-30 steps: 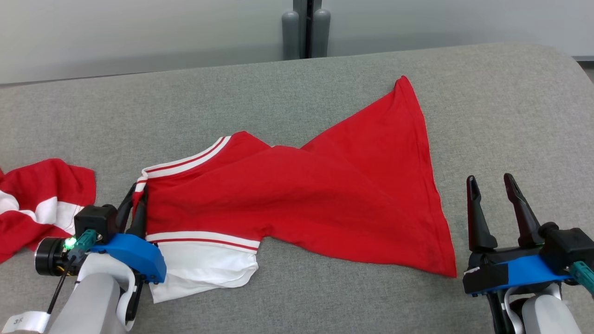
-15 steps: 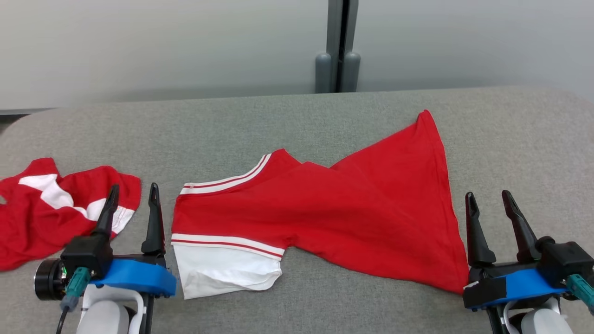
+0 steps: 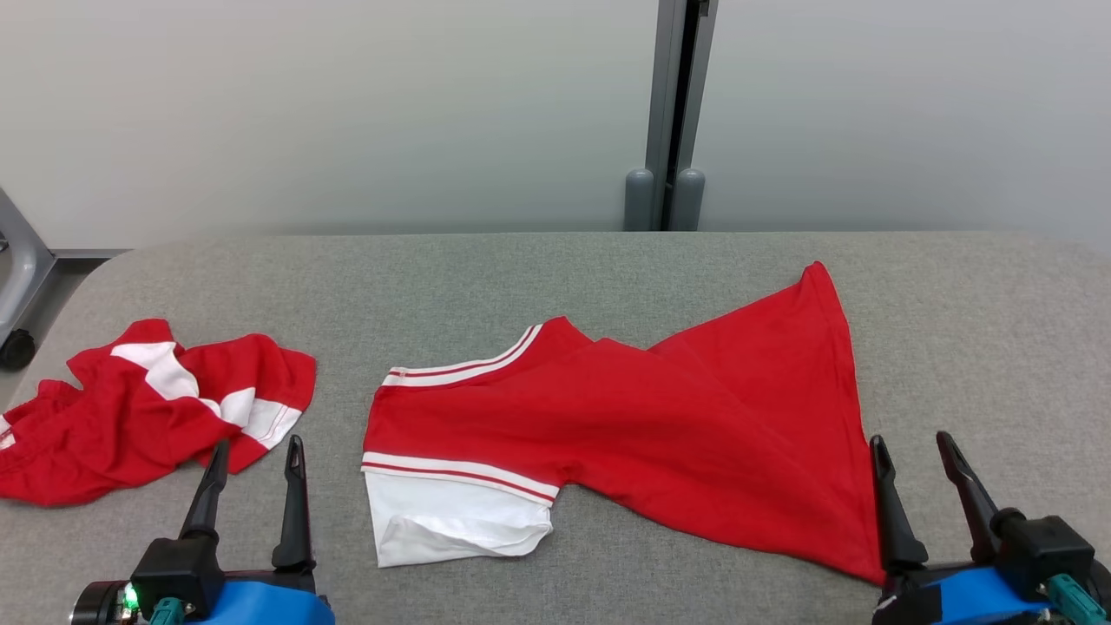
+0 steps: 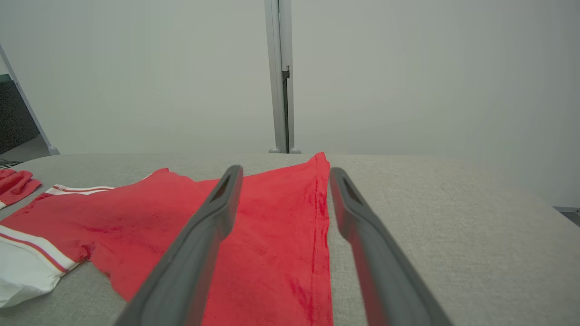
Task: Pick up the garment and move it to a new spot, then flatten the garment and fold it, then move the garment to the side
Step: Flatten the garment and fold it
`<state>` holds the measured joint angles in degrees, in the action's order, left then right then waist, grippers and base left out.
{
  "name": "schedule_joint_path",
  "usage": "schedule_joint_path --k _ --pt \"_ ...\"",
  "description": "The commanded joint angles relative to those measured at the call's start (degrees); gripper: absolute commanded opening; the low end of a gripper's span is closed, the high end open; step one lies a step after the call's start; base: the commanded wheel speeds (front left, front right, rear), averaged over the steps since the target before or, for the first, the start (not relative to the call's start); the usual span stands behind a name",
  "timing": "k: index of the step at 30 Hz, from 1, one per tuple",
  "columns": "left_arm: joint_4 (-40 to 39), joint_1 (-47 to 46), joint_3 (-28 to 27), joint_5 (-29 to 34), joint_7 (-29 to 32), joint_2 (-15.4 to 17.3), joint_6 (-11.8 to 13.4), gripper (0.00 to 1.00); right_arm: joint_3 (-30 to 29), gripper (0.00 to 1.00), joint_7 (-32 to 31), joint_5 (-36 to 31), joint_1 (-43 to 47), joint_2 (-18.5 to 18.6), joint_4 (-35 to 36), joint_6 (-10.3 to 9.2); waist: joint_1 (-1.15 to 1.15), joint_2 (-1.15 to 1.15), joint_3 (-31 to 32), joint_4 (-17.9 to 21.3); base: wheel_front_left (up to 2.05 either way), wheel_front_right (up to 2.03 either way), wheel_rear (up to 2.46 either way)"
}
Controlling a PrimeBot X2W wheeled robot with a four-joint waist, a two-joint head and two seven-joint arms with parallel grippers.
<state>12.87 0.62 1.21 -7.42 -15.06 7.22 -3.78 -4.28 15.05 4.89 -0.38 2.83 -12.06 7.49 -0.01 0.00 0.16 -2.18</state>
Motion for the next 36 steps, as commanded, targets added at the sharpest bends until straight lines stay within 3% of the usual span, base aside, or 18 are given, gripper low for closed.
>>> schedule_joint_path --k 1,16,36 --pt "-0.2 0.6 -0.2 0.6 -0.2 -0.1 -0.2 1.0 -0.4 1.0 0.2 -0.5 1.7 0.1 -0.2 0.01 0.01 0.0 0.1 -0.1 0.0 0.0 0.0" --pt "1.9 -0.8 -1.6 1.8 -0.2 -0.7 -1.6 1.0 -0.6 1.0 -1.1 -1.4 1.0 0.1 -2.7 0.01 0.01 0.0 -0.7 1.8 0.0 0.0 0.0" --pt "33.4 -13.1 6.6 -3.5 0.5 -1.0 -3.7 1.0 -1.9 1.0 0.0 -2.7 -7.2 0.1 -23.2 0.01 0.01 0.0 -5.2 3.8 0.0 0.0 0.0"
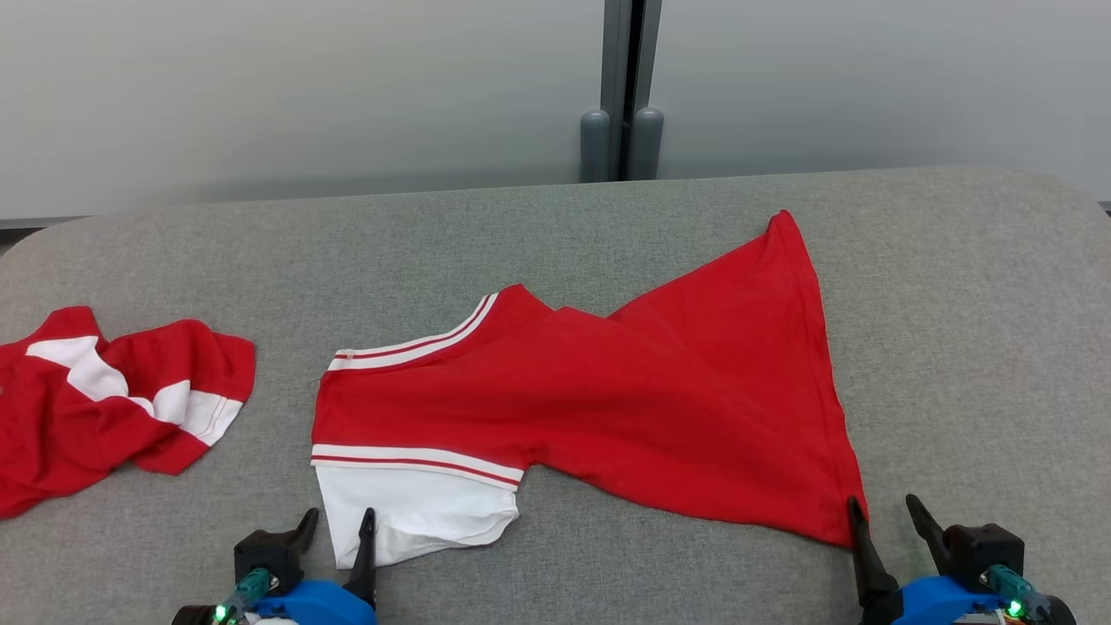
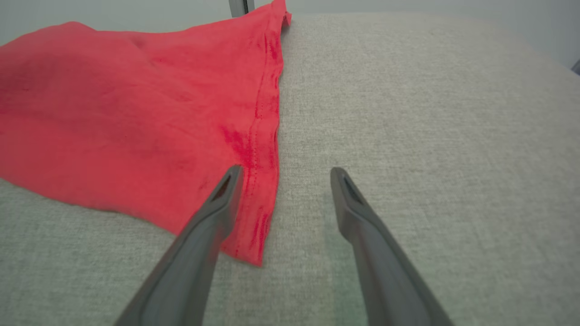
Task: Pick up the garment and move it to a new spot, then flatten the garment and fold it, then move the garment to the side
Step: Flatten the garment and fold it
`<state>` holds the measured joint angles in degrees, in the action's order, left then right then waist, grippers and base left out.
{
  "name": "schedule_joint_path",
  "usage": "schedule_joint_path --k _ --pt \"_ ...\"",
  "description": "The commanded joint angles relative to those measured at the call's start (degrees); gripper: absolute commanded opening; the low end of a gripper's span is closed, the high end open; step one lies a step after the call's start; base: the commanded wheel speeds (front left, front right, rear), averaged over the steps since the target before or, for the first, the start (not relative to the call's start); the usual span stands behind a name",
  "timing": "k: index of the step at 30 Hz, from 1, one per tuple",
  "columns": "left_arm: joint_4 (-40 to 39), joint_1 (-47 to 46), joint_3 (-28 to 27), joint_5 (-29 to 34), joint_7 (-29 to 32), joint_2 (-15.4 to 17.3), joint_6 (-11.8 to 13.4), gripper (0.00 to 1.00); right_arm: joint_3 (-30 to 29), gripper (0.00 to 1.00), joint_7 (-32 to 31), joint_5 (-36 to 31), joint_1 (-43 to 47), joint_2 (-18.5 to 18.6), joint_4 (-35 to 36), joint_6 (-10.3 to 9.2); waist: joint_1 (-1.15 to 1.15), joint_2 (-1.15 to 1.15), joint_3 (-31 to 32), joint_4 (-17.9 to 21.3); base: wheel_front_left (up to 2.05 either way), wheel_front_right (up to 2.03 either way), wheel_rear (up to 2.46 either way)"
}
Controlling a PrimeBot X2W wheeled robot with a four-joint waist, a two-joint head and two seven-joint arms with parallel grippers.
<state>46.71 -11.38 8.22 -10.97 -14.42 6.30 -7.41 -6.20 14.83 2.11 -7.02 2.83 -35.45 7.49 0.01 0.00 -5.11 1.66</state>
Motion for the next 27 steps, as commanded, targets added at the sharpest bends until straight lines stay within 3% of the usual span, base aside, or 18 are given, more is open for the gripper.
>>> schedule_joint_path --k 1,7,21,22,23,24,25,27 --pt "0.3 -1.3 0.5 -0.7 -0.2 -0.3 0.0 1.0 0.1 1.0 0.3 0.2 -0.9 0.1 -0.4 0.01 -0.01 0.0 0.0 0.1 0.0 0.0 0.0" --pt "4.6 -0.6 4.7 -3.5 0.0 -0.5 -0.1 1.0 0.9 1.0 0.4 1.2 -1.2 0.1 -2.8 0.01 -0.01 0.0 0.4 0.3 0.0 0.0 0.0" --pt "5.8 2.4 5.4 -5.9 0.9 -1.4 0.7 1.0 3.9 1.0 0.3 4.3 1.7 0.1 -5.3 0.01 -0.01 0.0 0.7 -0.8 0.0 0.0 0.0" --pt "5.9 2.4 5.2 -6.3 1.2 -1.3 0.7 1.0 4.5 0.85 0.3 4.8 1.5 0.0 -5.3 0.01 -0.01 0.0 0.7 -0.8 0.0 0.0 0.0" --pt "6.0 2.4 5.2 -6.5 1.4 -1.3 0.6 0.98 5.0 0.49 0.3 5.2 1.4 0.0 -5.0 0.01 -0.01 0.0 0.7 -0.8 0.0 0.0 0.0" --pt "6.0 2.4 5.3 -6.8 1.7 -1.3 0.5 0.75 5.4 0.29 0.3 5.7 1.4 0.0 -4.5 0.01 -0.01 0.0 0.7 -0.9 0.0 0.0 0.0" --pt "6.0 2.4 5.5 -7.1 2.1 -1.3 0.4 0.47 5.8 0.0 0.3 6.1 1.4 0.0 -4.0 0.01 -0.01 0.0 0.7 -1.0 0.0 0.0 0.0" --pt "5.6 2.1 6.1 -7.5 2.2 -1.3 0.2 0.02 6.5 0.0 0.3 6.5 1.6 0.0 -2.7 0.01 -0.01 0.0 0.7 -1.1 0.0 0.0 0.0"
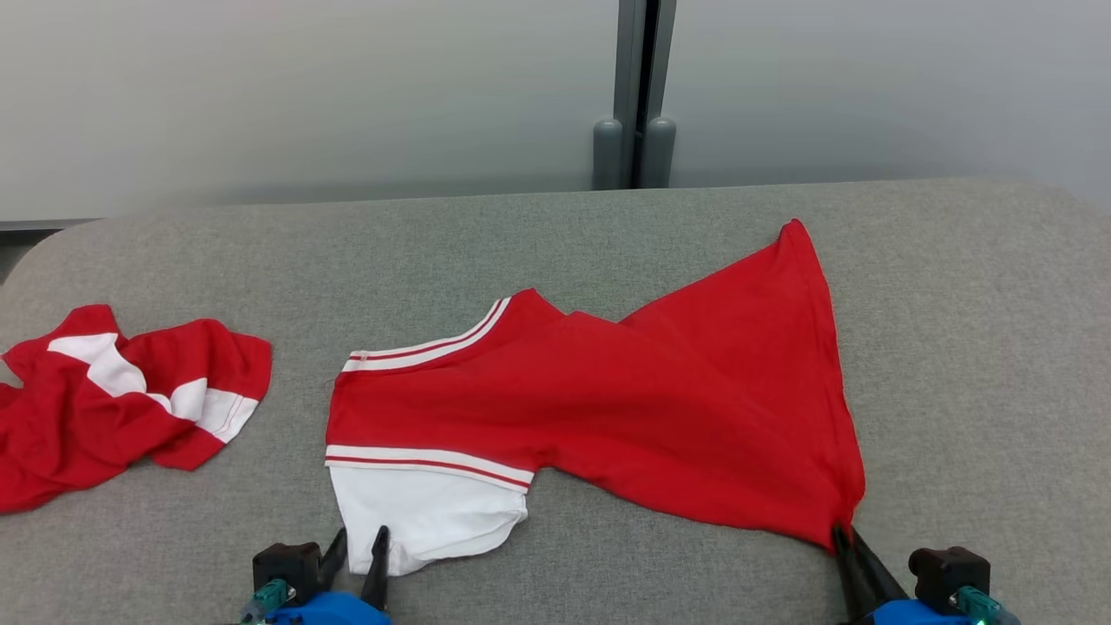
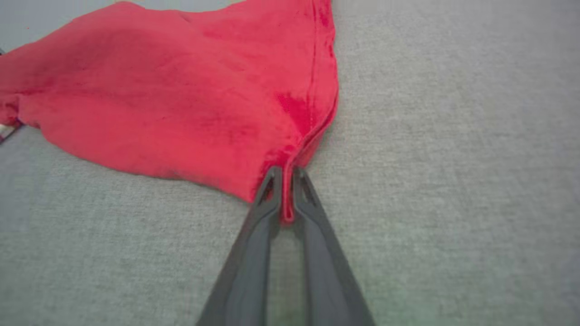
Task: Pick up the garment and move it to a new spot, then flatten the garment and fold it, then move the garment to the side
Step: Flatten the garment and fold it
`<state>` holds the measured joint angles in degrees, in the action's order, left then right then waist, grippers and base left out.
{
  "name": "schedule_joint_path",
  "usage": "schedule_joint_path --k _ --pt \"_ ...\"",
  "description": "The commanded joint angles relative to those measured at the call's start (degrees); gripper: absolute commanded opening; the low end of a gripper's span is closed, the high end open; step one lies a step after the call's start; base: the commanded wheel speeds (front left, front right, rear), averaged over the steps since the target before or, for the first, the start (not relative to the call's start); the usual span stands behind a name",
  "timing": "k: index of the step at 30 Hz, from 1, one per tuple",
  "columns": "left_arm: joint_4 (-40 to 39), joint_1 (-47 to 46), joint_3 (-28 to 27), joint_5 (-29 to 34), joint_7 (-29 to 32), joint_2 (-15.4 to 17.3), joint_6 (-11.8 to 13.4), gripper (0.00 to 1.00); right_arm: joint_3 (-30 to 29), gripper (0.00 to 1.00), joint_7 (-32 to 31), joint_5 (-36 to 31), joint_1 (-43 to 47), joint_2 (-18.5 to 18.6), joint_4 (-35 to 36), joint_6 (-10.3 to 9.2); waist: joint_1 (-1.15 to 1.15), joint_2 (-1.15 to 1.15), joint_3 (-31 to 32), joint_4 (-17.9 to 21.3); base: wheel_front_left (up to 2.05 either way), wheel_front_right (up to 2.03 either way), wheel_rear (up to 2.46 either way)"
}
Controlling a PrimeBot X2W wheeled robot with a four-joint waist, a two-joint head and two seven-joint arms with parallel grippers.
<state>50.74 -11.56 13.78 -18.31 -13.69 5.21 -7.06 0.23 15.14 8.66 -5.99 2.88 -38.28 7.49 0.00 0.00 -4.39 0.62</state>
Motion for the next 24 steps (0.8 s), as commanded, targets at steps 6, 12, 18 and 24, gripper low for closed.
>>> schedule_joint_path --k 6,12,18,24 --pt "-2.2 0.7 1.0 -1.0 -0.3 0.8 -0.4 0.0 0.4 0.0 0.0 0.5 1.9 0.1 5.5 0.01 0.0 0.0 0.5 0.0 0.0 0.0 0.0" --pt "-8.4 -0.2 0.8 -1.1 -1.2 2.0 -0.5 0.0 -0.4 0.0 0.0 0.1 3.6 0.2 13.2 0.01 0.0 0.0 0.7 0.2 0.0 0.0 0.0" --pt "-17.8 2.1 0.7 -0.5 -1.5 4.1 -0.5 0.0 -0.9 0.0 0.0 0.4 2.8 0.7 20.7 0.01 0.0 0.0 -0.4 0.3 0.0 0.0 0.0" --pt "-25.2 -4.2 1.2 0.4 -0.9 6.9 -0.4 0.0 -0.5 0.0 0.0 2.0 -3.9 2.9 23.9 0.01 0.0 0.0 -4.2 0.7 0.0 0.0 0.0"
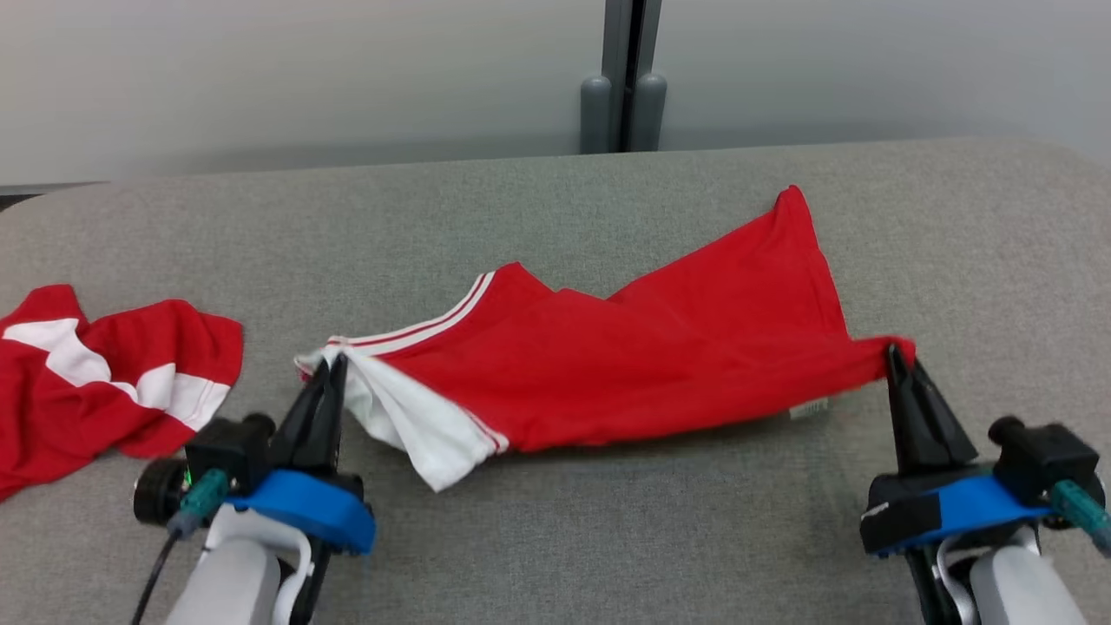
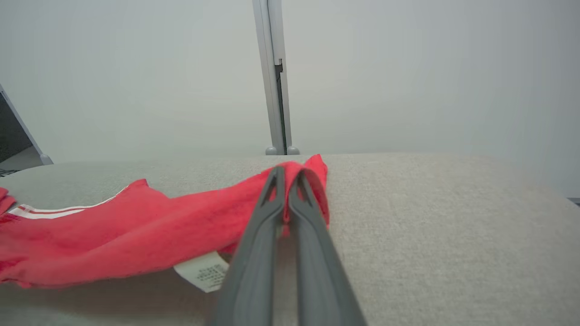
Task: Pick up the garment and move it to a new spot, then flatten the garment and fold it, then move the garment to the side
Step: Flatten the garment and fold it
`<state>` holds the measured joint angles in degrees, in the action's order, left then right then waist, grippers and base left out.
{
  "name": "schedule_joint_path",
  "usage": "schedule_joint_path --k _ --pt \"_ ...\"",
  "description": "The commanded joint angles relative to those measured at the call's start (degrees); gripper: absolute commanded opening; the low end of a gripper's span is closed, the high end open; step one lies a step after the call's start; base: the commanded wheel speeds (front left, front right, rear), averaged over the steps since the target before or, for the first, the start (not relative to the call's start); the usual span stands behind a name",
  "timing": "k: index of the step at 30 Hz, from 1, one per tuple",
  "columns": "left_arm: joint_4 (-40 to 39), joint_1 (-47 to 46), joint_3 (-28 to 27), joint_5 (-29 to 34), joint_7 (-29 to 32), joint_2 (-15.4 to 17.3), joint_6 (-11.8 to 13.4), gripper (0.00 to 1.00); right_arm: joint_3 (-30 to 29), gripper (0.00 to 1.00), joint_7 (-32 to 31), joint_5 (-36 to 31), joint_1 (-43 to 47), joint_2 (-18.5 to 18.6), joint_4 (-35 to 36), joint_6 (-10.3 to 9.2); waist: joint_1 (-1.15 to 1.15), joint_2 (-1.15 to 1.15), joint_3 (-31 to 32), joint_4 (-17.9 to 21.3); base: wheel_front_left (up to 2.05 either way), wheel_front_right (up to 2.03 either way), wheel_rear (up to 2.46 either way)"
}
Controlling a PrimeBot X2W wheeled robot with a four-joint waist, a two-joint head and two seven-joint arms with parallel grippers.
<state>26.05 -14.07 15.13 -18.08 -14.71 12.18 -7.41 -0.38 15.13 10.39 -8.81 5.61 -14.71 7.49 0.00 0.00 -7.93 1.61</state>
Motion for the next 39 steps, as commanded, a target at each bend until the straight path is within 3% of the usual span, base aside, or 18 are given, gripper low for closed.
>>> schedule_joint_path --k 1,6,12,18,26,34,39 --pt "-1.5 -3.6 0.0 0.7 0.8 0.6 0.0 0.0 0.2 0.0 0.0 0.2 -3.1 0.7 0.4 0.01 0.0 0.0 -1.6 -0.1 0.0 0.0 0.0" --pt "-5.1 -12.8 0.3 1.6 3.8 2.4 0.0 0.0 1.2 0.0 0.0 0.6 -13.1 2.4 -0.7 0.01 0.0 0.0 -6.7 0.9 0.0 0.0 0.0" --pt "-6.5 -30.6 1.1 2.2 8.0 5.9 0.0 0.0 4.2 0.0 0.0 2.0 -33.2 4.5 -6.9 0.01 0.0 0.0 -15.0 3.0 0.0 0.0 0.0" --pt "-3.0 -48.6 3.1 0.8 9.5 9.2 0.0 0.0 6.0 0.0 0.0 3.6 -52.5 5.2 -15.9 0.01 0.0 0.0 -19.8 4.5 0.0 0.0 0.0" --pt "2.6 -66.7 7.5 -1.3 9.7 10.2 -0.1 0.0 6.8 0.0 0.1 5.3 -72.3 5.9 -28.6 0.01 0.0 0.0 -21.1 5.9 0.0 0.0 0.0" --pt "7.0 -74.7 9.8 -3.5 6.6 9.3 -0.1 0.0 5.7 0.0 0.1 7.0 -80.7 6.4 -35.6 0.01 0.0 0.0 -21.3 5.3 0.0 0.0 0.0" --pt "8.8 -71.8 11.3 -5.3 4.2 9.8 -0.1 0.0 6.9 0.0 0.1 8.4 -77.1 6.7 -35.2 0.01 0.0 0.0 -22.0 4.4 0.0 0.0 0.0"
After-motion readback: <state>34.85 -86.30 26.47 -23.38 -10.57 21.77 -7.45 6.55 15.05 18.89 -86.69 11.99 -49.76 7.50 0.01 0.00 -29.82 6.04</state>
